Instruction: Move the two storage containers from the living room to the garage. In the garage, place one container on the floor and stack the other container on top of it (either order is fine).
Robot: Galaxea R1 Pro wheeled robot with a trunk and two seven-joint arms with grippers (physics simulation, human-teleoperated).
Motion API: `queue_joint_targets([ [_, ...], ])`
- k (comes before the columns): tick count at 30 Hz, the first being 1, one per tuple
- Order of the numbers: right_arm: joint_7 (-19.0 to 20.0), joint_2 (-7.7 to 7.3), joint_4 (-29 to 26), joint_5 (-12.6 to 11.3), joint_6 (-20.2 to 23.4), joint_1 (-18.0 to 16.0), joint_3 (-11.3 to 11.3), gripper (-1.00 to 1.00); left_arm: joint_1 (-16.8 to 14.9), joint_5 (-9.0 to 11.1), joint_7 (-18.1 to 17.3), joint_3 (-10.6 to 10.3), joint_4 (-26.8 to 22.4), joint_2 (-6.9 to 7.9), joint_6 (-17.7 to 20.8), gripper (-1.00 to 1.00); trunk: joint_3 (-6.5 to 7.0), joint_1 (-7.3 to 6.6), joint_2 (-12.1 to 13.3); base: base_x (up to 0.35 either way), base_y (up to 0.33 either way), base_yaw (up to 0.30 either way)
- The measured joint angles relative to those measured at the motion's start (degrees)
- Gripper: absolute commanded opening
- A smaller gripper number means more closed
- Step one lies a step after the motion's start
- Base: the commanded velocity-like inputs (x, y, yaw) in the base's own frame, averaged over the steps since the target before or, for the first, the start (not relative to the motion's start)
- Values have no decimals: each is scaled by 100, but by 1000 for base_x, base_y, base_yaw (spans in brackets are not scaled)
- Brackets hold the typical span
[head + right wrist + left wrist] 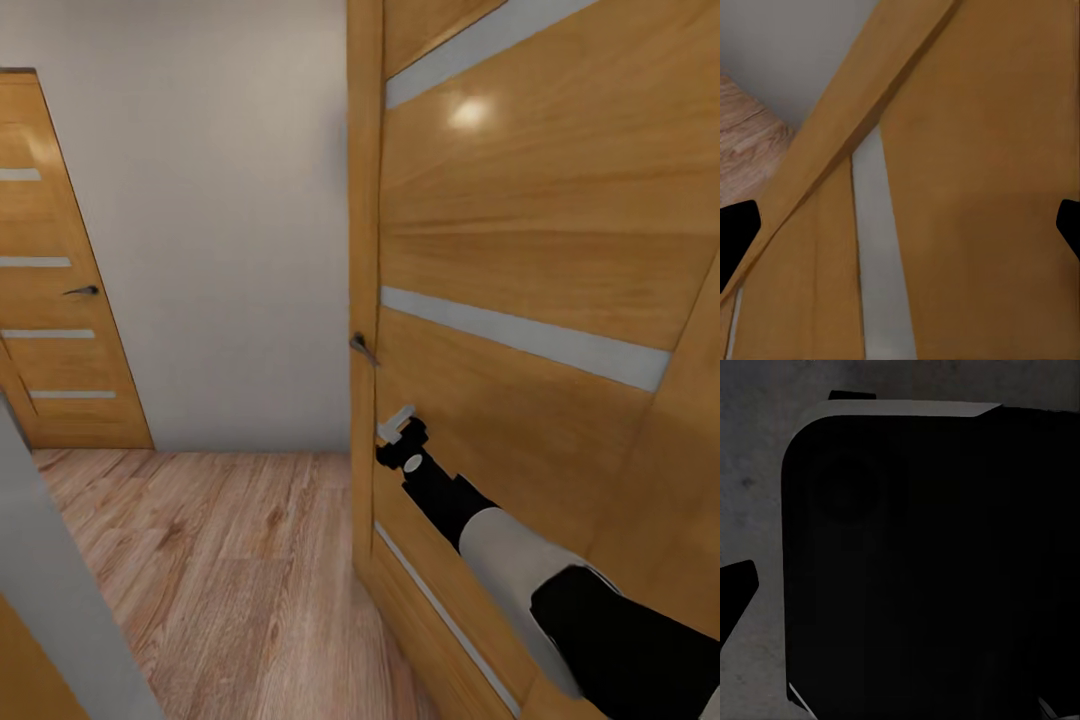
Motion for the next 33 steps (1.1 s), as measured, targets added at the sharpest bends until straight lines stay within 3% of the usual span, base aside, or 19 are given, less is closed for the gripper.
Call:
queue_joint_targets([
  [5, -131, 0, -12, 7, -19, -2, -208, 100, 0, 0, 0, 1, -1, 0, -1, 100, 0, 0, 0, 5, 0, 0],
  [20, -355, 0, -9, 49, 287, 5, -195, 100, -1, 0, 0, -2, 4, 0, -2, 100, 1, 0, 0, 0, 0, 0],
  [25, -522, 0, 0, 67, 609, 14, -191, 100, -1, 0, 0, -2, 0, 0, -2, 100, 1, 0, 0, 0, 0, 0],
  [33, -537, 0, 3, 90, 602, 14, -187, 100, -1, 0, 0, 0, -1, 0, -2, 100, 1, 0, 0, 0, -57, 0],
])
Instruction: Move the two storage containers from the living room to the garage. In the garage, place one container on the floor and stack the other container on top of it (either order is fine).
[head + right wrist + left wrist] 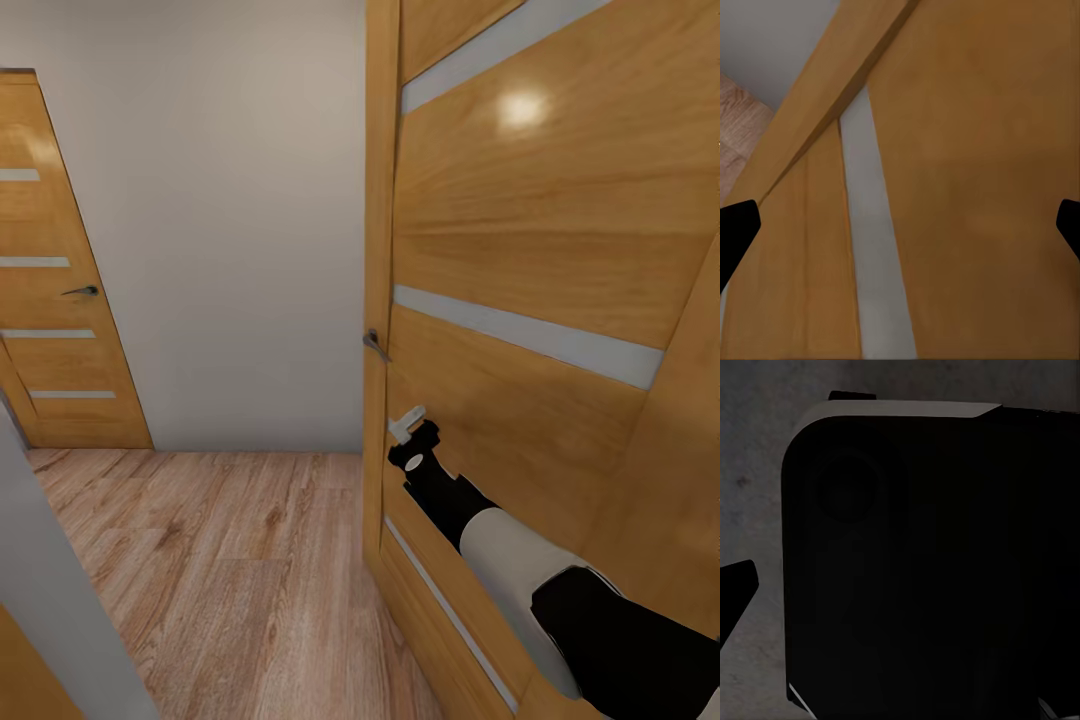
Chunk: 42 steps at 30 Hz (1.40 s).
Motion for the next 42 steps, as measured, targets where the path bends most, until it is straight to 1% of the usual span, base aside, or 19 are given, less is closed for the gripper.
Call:
queue_joint_targets([
  [6, -11, 0, 88, 11, 12, 0, 3, 100, 0, 0, 0, 0, 0, 0, 0, 100, 0, 0, 0, 0, -6, 0],
  [12, -141, 0, 133, -10, -44, 1, -4, 100, 0, 4, 0, 0, 0, 0, 0, 100, -1, 0, 0, 0, 0, 0],
  [15, -224, 0, 183, -20, -144, 1, -3, 100, 0, 4, 0, 1, 0, 0, 0, 100, -1, 0, 0, 0, 0, 0],
  [17, -322, 0, 347, -11, -235, 1, 31, 100, 0, 2, 0, 0, 2, 0, 0, 100, 0, 0, 0, 0, 0, 0],
  [20, -518, 0, 528, 19, -294, 0, 9, 100, 0, 2, 0, 1, 0, 0, 0, 100, -1, 0, 0, 0, 0, 0],
  [25, -639, 0, 603, 28, -414, 0, 26, 100, 0, 1, 0, 1, 0, 0, 0, 100, -1, 0, 0, 0, 0, 0],
  [29, -666, 0, 619, 29, -436, -1, 28, 100, 0, 1, 0, 1, 0, 0, 0, 100, 0, 0, 0, 0, 0, 26],
  [32, -696, 0, 636, 18, -434, -1, -54, 100, 2, 1, 0, 2, -3, 0, 1, 100, -3, 0, 0, 0, 0, 151],
  [37, -695, 0, 640, 14, -437, -1, -55, 100, 2, 2, 0, 2, -3, 0, 1, 100, -7, 0, 0, 0, 0, 208],
  [42, -691, 0, 641, 14, -438, -1, -52, 100, 2, 1, 0, 2, -3, 2, 1, 100, -8, 0, 0, 0, 0, 56],
])
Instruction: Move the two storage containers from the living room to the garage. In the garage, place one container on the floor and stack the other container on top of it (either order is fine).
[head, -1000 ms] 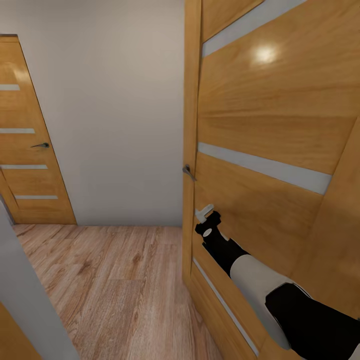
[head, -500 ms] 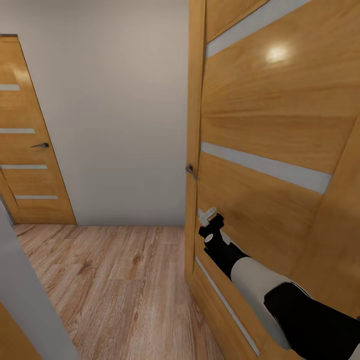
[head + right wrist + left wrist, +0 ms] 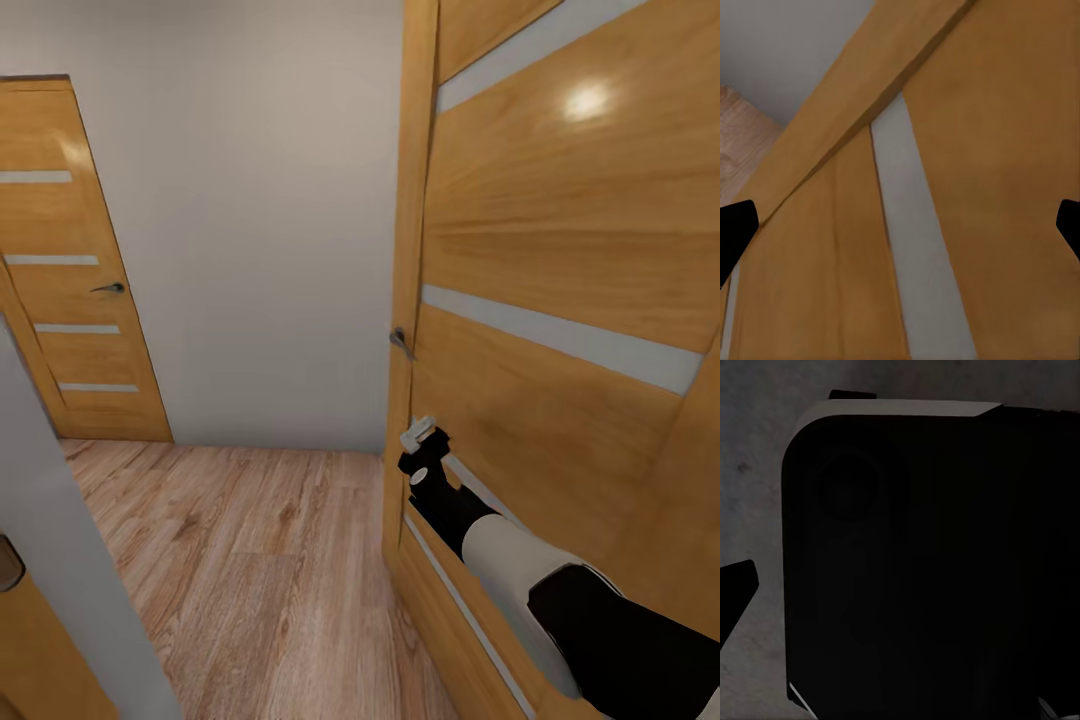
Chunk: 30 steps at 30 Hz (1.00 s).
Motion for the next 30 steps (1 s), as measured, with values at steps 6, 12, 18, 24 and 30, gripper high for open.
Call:
queue_joint_targets([
  [6, 5, 0, 0, -19, 6, 0, 0, 100, 0, 7, 0, 0, 0, -1, 0, 100, 0, 0, 0, 0, 0, 6],
  [12, 1, 0, 2, -30, 7, 0, 3, 100, 0, 7, 0, 0, 0, -2, 0, 100, 0, 0, 0, 0, -30, 1],
  [18, -36, 0, 1, -35, 9, 0, 3, 100, 0, 8, 0, 0, 6, 5, 0, 100, 0, 0, 0, 0, -104, 0],
  [24, -142, 0, 0, -37, 3, 0, 2, 100, 0, 8, 0, 0, 7, 5, 0, 100, 0, 0, 0, 0, -21, 0],
  [30, -200, 0, 1, -44, 0, 0, 1, 100, 0, 13, 0, 2, 8, 5, 2, 100, 0, -1, 0, 73, -2, 0],
])
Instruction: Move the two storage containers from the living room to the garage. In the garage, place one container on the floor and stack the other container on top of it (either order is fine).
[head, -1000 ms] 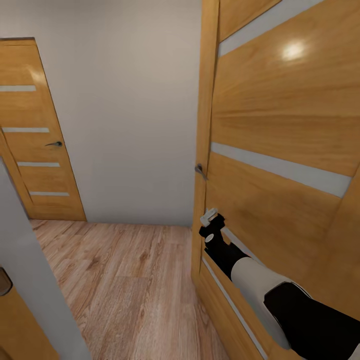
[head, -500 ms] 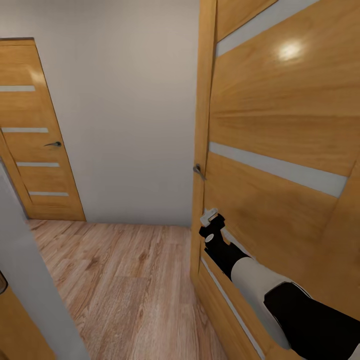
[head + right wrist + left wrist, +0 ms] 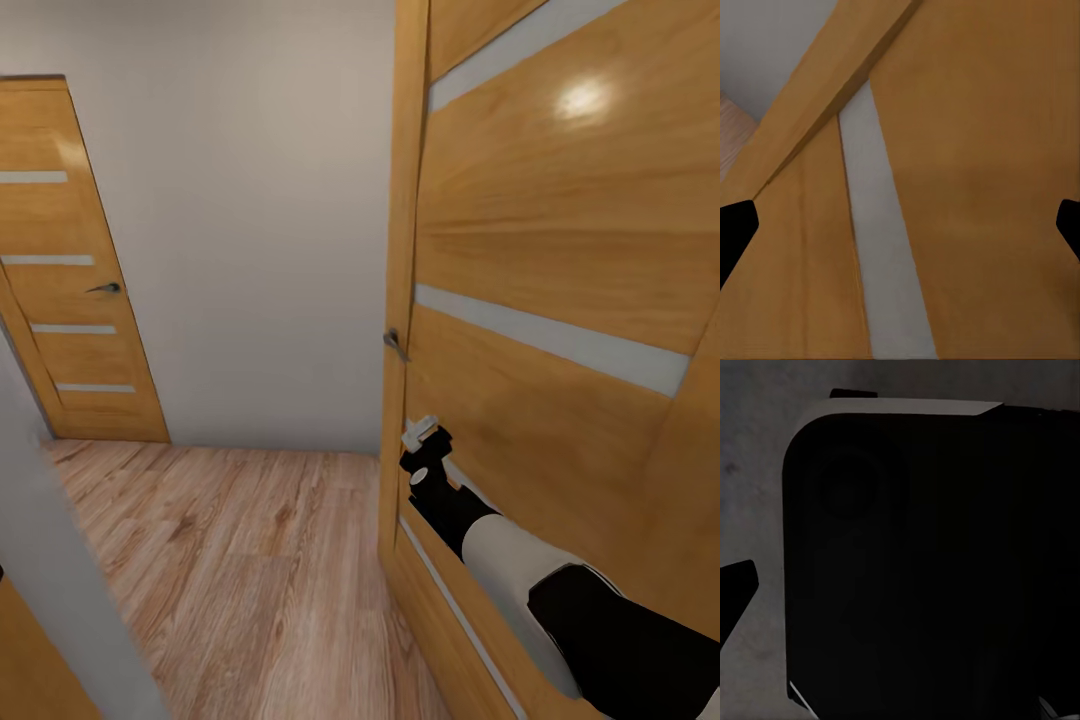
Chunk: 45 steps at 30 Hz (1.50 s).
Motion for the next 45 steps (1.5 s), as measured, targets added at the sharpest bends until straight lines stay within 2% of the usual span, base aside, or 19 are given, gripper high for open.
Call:
queue_joint_targets([
  [10, -3, 0, 4, -24, -7, 2, 25, 100, -1, 109, 0, -2, 9, 3, 4, 100, 0, -2, -1, 289, 0, 0],
  [20, -25, 0, 148, 4, -28, 1, 51, 100, -1, 122, 0, -2, 6, 7, 2, 100, 0, 0, -1, 249, 0, 0],
  [28, -82, -1, 371, -25, -408, 1, 9, 100, -1, 122, 0, -2, 4, 3, 0, 100, 0, 2, 0, 18, 0, 0],
  [32, -100, -183, 378, -31, -487, 0, 94, 100, -2, 122, 0, -2, 5, 2, -2, 100, 0, 2, 0, 0, 0, 0],
  [37, -102, -556, 370, -28, -522, 0, 93, 100, -2, 122, 0, -2, 5, 2, -2, 100, 0, 2, 0, 0, 0, 0],
  [39, -123, -642, 377, -26, -536, -1, -39, 100, 0, 122, 0, -1, 1, 4, -1, 100, 0, 2, 0, 0, 0, 0],
  [40, -104, -690, 374, -46, -560, 1, 27, 100, -1, 122, 0, -2, 3, 3, -2, 100, 0, 2, 0, 0, 0, 0],
  [42, -98, -775, 370, -40, -618, 1, 6, 100, -2, 122, 0, -2, 5, 2, -2, 100, 0, 2, 0, 0, 0, 0],
  [45, -103, -898, 366, -15, -625, -1, -244, 100, -1, 122, 0, -2, 5, 2, -2, 100, 1, 2, 0, 0, 0, 0],
])
